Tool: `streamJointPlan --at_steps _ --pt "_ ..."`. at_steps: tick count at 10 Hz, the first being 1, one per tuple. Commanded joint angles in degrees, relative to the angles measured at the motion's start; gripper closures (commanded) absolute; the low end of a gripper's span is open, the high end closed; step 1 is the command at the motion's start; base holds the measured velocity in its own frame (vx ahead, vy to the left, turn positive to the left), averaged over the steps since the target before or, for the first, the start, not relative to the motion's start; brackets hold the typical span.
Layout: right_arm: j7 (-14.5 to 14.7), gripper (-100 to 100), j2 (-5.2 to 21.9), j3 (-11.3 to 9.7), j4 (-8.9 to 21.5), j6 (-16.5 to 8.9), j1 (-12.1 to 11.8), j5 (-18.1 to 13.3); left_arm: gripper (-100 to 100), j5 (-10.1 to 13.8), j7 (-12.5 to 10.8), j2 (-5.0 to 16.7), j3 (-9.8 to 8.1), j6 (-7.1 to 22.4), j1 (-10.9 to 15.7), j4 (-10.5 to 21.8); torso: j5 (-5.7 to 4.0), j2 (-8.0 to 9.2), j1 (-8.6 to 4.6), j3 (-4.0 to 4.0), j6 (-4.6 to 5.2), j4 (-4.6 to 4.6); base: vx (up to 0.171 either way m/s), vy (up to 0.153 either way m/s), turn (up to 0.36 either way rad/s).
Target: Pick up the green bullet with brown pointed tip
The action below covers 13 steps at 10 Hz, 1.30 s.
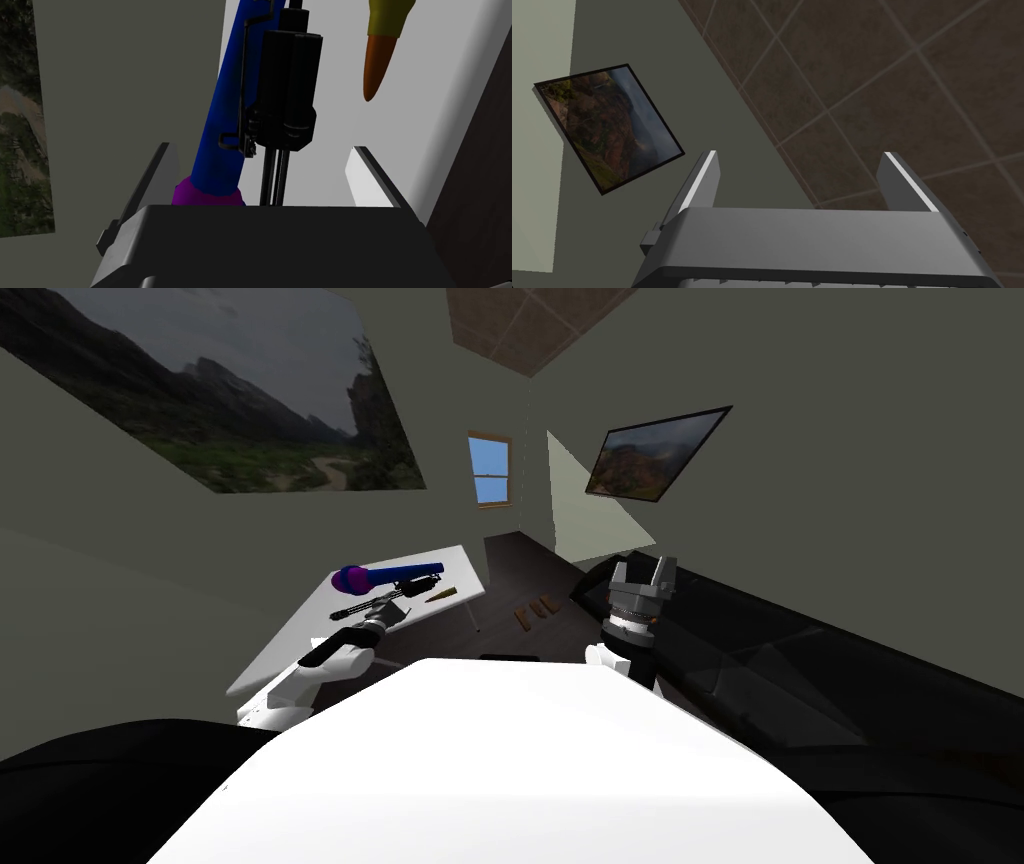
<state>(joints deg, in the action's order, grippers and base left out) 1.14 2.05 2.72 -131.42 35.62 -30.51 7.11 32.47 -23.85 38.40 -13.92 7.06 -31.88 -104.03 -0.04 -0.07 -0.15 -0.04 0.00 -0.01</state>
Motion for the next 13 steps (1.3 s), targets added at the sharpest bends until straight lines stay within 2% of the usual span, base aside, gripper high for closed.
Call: streamJointPlan --at_steps 1,2,3,5,6,8,9,10,11,12,13 --pt "0.0 0 0.0 0.0 0.0 0.0 0.0 0.0 -100 0.4 -0.7 0.2 -0.36 2.3 -0.3 0.2 0.00 0.00 0.00 0.00 0.00 0.00 0.041 -0.039 -0.097" --pt "0.0 0 0.0 0.0 0.0 0.0 0.0 0.0 -100 1.6 -2.0 1.6 -0.68 4.3 -0.6 1.8 0.00 -0.01 0.00 0.00 -0.03 0.00 0.048 -0.047 -0.192" --pt "0.0 0 0.0 0.0 0.0 0.0 0.0 0.0 -100 1.6 -2.0 1.6 -0.68 4.9 -0.6 1.8 0.00 -0.03 -0.03 -0.02 0.00 -0.01 0.037 -0.032 -0.106" --pt "0.0 0 0.0 0.0 0.0 0.0 0.0 0.0 -100 3.7 -4.6 4.2 -1.23 10.0 -1.5 4.8 0.00 -0.05 -0.01 -0.03 0.00 -0.01 0.065 -0.053 -0.212" --pt "0.0 0 0.0 0.0 0.0 0.0 0.0 0.0 -100 3.7 -4.6 4.2 -1.23 10.2 -1.5 5.0 -0.01 -0.12 -0.04 -0.07 -0.01 -0.03 0.061 -0.039 -0.166" --pt "0.0 0 0.0 0.0 0.0 0.0 0.0 0.0 -100 5.5 -7.2 6.4 -1.66 14.5 -2.4 8.1 0.00 -0.08 -0.01 -0.05 0.00 -0.02 0.068 -0.038 -0.268" --pt "0.0 0 0.0 0.0 0.0 0.0 0.0 0.0 -100 5.5 -7.2 6.4 -1.66 15.4 -2.4 8.1 0.01 -0.15 0.02 -0.09 0.01 -0.03 0.058 -0.025 -0.121" --pt "0.0 0 0.0 0.0 0.0 0.0 0.0 0.0 -100 6.4 -8.4 7.4 -1.85 17.3 -2.8 9.6 0.00 -0.07 0.03 -0.05 -0.06 -0.02 0.058 -0.034 -0.211" --pt "0.0 0 0.0 0.0 0.0 0.0 0.0 0.0 -100 6.4 -8.4 7.4 -1.85 17.9 -2.8 9.6 0.00 -0.06 0.01 -0.04 -0.01 -0.01 0.048 -0.023 -0.095" --pt "0.0 0 0.0 0.0 0.0 0.0 0.0 0.0 -100 7.1 -9.6 8.3 -2.03 20.0 -3.3 11.0 0.00 -0.02 0.02 -0.02 -0.06 -0.01 0.052 -0.033 -0.184" --pt "0.0 0 0.0 0.0 0.0 0.0 0.0 0.0 -100 7.1 -9.6 8.3 -2.03 20.3 -3.3 11.0 0.00 -0.03 0.01 -0.02 -0.02 -0.01 0.043 -0.017 -0.102"
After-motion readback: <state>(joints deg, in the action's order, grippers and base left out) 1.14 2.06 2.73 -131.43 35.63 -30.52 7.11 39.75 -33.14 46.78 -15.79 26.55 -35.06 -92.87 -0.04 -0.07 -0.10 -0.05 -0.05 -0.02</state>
